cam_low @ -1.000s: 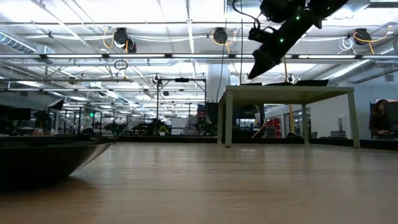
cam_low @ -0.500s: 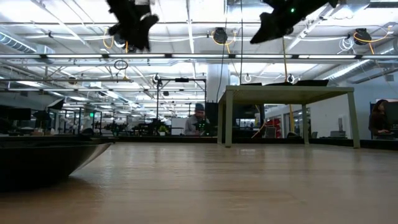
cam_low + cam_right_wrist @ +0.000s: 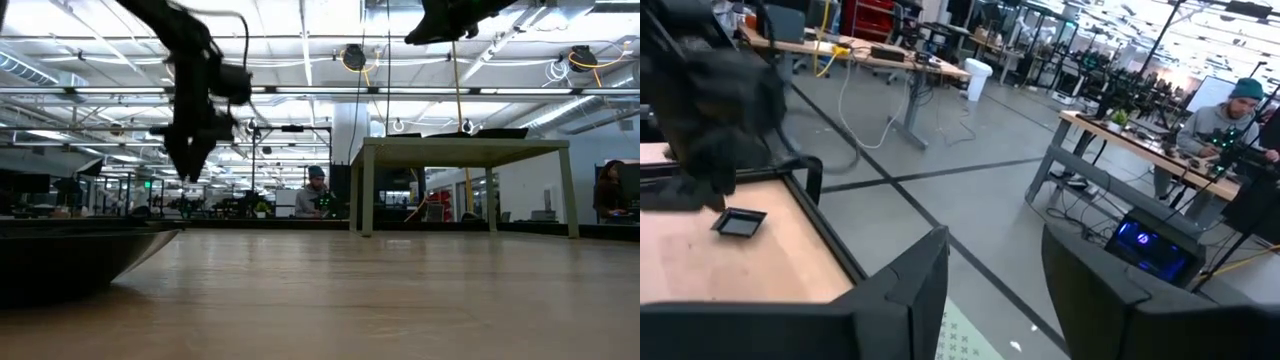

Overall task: Pick & Place Mini shaped plates
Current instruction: Stack the square plate on top of the square plate on the shelf

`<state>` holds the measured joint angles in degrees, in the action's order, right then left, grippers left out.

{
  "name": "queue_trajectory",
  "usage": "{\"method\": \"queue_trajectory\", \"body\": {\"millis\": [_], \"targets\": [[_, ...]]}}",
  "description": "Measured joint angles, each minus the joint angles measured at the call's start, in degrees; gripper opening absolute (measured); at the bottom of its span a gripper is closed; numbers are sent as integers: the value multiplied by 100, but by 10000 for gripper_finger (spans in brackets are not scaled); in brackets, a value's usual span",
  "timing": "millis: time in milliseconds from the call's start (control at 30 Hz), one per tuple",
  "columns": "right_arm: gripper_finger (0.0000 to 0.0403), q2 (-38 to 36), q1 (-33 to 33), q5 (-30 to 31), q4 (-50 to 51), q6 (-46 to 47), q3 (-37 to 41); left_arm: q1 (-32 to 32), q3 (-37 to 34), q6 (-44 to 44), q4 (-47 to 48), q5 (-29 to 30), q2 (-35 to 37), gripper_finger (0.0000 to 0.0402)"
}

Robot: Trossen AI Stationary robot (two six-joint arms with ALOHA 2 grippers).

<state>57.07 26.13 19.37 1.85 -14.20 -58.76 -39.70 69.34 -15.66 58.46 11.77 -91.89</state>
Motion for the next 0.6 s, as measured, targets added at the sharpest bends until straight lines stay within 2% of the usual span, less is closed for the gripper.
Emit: {"method": "queue_trajectory", "body": {"millis": [300, 600], "targets": [[147, 5, 0, 3, 10, 153, 0, -506, -208, 102, -229, -210, -1034, 147], [145, 5, 0, 8, 10, 153, 0, -680, -206, 464, -772, -162, -1511, 147]]}}
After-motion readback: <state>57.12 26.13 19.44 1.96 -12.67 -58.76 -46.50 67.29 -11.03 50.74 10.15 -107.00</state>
